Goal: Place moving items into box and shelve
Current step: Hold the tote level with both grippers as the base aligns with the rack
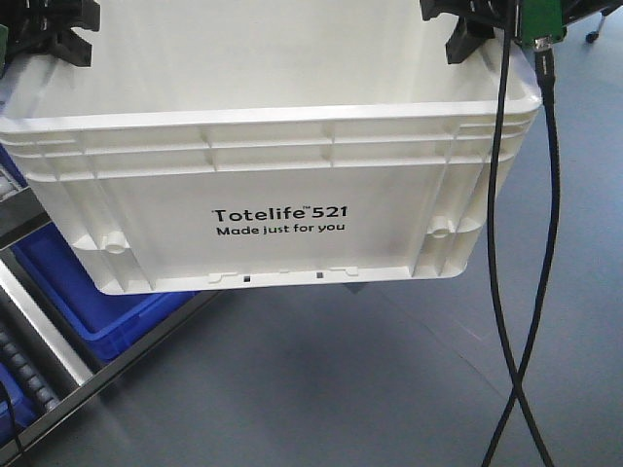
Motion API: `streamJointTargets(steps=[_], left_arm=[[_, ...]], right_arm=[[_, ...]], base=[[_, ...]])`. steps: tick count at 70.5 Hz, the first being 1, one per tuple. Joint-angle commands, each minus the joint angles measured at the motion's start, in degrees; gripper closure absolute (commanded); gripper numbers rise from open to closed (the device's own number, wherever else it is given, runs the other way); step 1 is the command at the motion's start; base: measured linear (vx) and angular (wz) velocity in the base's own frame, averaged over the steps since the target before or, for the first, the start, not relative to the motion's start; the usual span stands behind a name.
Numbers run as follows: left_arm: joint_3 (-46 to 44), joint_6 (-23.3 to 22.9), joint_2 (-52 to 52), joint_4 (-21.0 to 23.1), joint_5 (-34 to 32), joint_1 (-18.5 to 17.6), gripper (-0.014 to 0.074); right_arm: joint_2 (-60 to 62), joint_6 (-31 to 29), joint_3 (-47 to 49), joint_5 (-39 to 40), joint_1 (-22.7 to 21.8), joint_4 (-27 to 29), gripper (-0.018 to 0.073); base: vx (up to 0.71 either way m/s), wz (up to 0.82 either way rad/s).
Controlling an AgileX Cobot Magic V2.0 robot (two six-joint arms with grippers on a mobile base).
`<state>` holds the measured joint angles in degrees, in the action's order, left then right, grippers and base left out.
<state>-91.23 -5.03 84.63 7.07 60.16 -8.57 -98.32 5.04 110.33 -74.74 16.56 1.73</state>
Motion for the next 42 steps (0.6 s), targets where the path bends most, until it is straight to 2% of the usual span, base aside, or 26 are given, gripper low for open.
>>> streamJointTargets(steps=[1, 23, 42], left_arm=[[-2.5, 1.4, -2.9, 0.8, -6.6, -0.3, 0.0613], [-2.5, 1.4, -2.9, 0.8, -6.6, -0.3, 0.0613], [-2.5, 1.4, -2.9, 0.8, -6.6, -0.3, 0.0613]], right_arm=[[3.9, -0.9, 2.4, 4.4, -0.3, -1.0, 0.0571], [3.9, -0.9, 2.4, 4.4, -0.3, -1.0, 0.0571], [3.9, -0.9, 2.4, 4.4, -0.3, -1.0, 0.0571]], base=[[0.09, 0.37], [0.03, 0.34], [-0.06, 0.54]])
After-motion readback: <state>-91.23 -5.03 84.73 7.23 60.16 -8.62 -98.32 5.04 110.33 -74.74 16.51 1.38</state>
